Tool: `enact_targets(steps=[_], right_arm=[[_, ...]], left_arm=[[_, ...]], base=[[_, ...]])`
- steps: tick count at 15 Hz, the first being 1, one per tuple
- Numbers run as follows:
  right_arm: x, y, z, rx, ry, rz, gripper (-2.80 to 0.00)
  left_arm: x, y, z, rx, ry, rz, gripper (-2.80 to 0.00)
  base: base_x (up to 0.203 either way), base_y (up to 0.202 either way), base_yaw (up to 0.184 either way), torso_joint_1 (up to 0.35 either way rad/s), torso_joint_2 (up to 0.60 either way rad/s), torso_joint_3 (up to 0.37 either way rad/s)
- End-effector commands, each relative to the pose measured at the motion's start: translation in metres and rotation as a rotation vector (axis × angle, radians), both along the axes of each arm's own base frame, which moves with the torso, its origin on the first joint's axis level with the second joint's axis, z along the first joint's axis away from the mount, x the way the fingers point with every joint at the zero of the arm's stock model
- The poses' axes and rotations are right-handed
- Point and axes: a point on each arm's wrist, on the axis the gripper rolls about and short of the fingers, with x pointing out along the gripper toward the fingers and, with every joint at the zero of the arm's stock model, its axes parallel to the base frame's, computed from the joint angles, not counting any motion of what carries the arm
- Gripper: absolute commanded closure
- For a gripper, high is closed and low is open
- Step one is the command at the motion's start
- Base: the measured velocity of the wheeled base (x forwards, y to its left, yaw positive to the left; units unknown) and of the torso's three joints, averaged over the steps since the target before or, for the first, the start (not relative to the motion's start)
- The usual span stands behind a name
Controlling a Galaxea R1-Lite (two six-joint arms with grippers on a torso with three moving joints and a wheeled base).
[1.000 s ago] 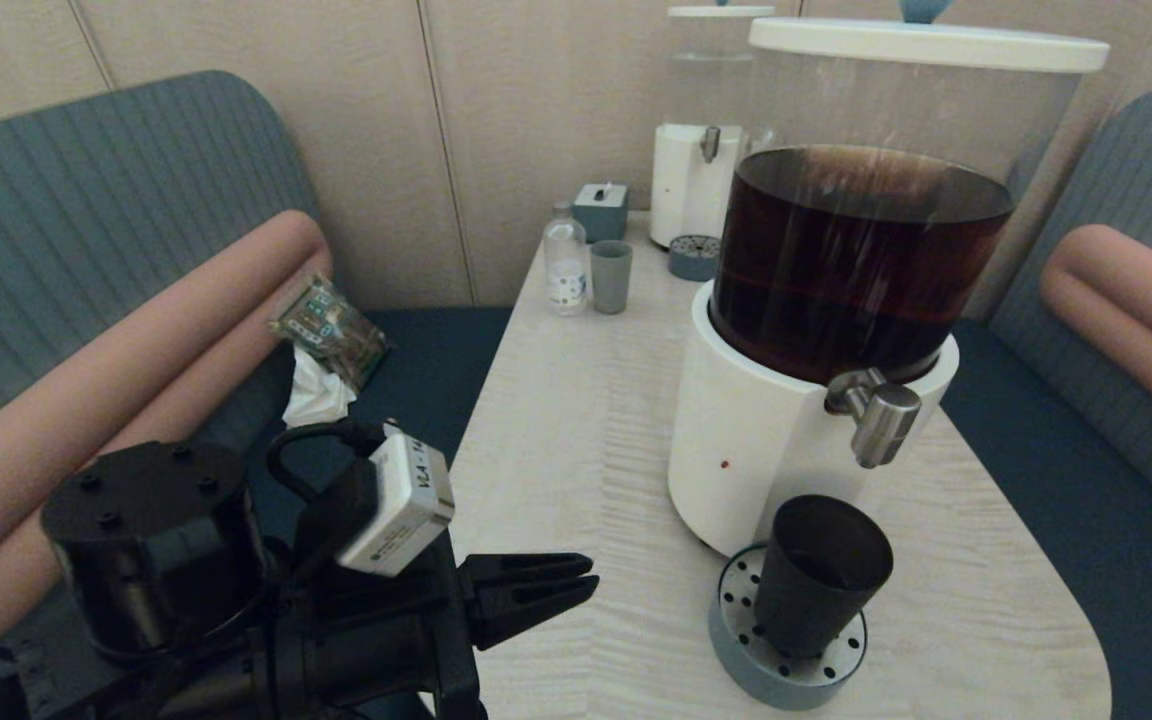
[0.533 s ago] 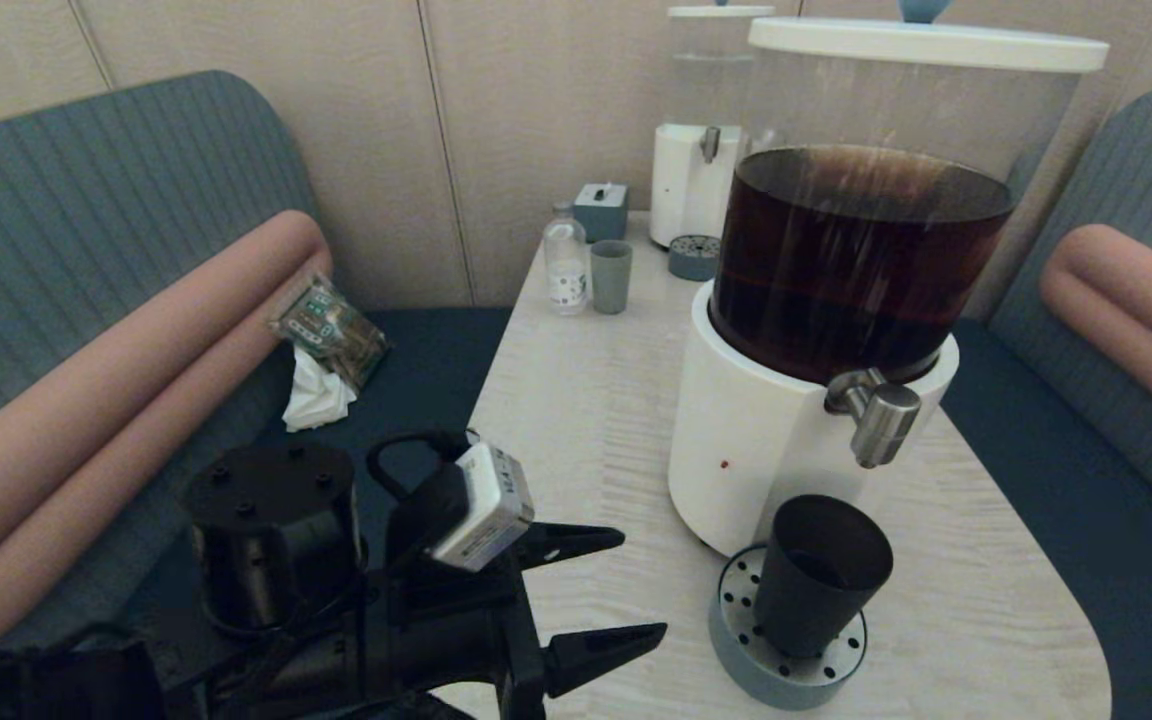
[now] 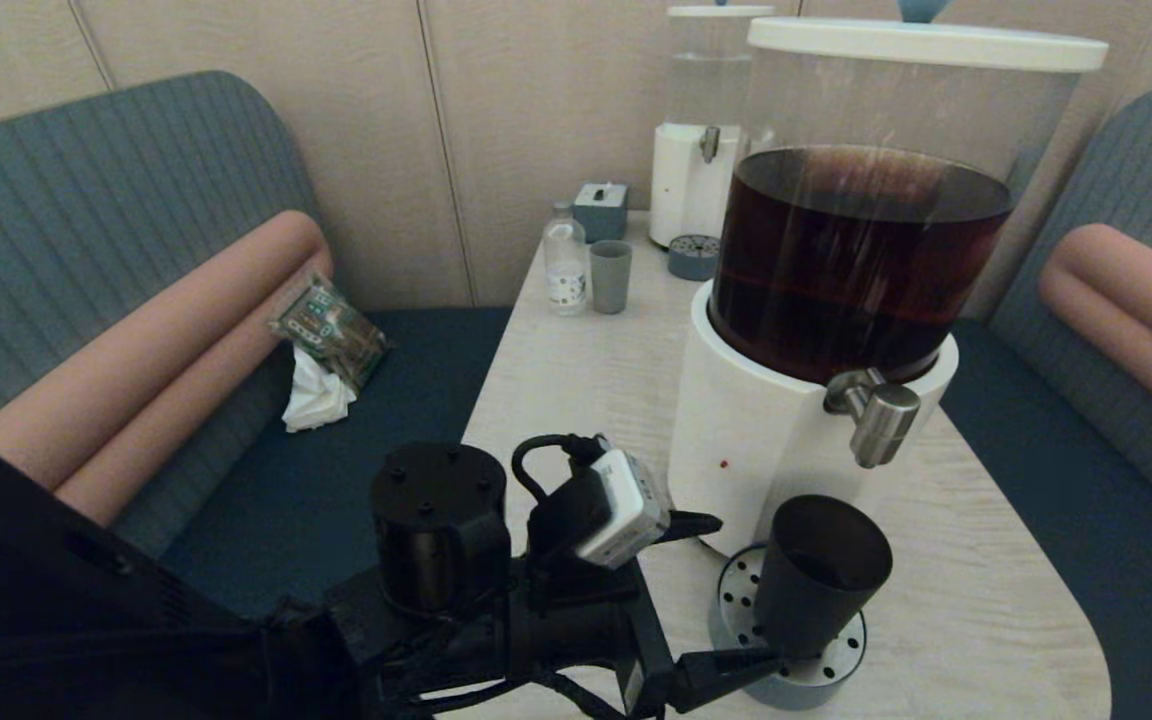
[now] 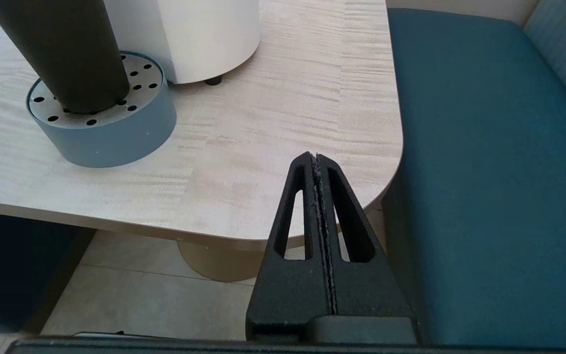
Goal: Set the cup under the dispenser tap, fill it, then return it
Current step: Place the cup next to the water dispenser
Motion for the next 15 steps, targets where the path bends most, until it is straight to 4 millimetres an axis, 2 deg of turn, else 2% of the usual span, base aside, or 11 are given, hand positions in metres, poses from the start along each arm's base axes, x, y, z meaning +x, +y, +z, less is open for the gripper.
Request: enact_targets(steps=[1,6,15], right_arm=[[0.000,0.000,0.000,0.000,0.002,0.001,0.00],[0.000,0.000,0.000,0.000,0.001,0.001,0.00],[0.000,0.000,0.000,0.000,0.001,0.001,0.00]], left_arm=[[0.003,-0.011,-0.013,0.021,0.017,-0.015,-2.80],[0.009,-0.021,-0.023,0.022,0.013,0.004,-2.80],[0.018,-0.032,-0.023,0.011,0.009,0.005,-2.80]], base=[[0.000,0.000,0.000,0.000,0.00,0.000],[0.000,0.000,0.000,0.000,0.00,0.000],[0.000,0.000,0.000,0.000,0.00,0.000]])
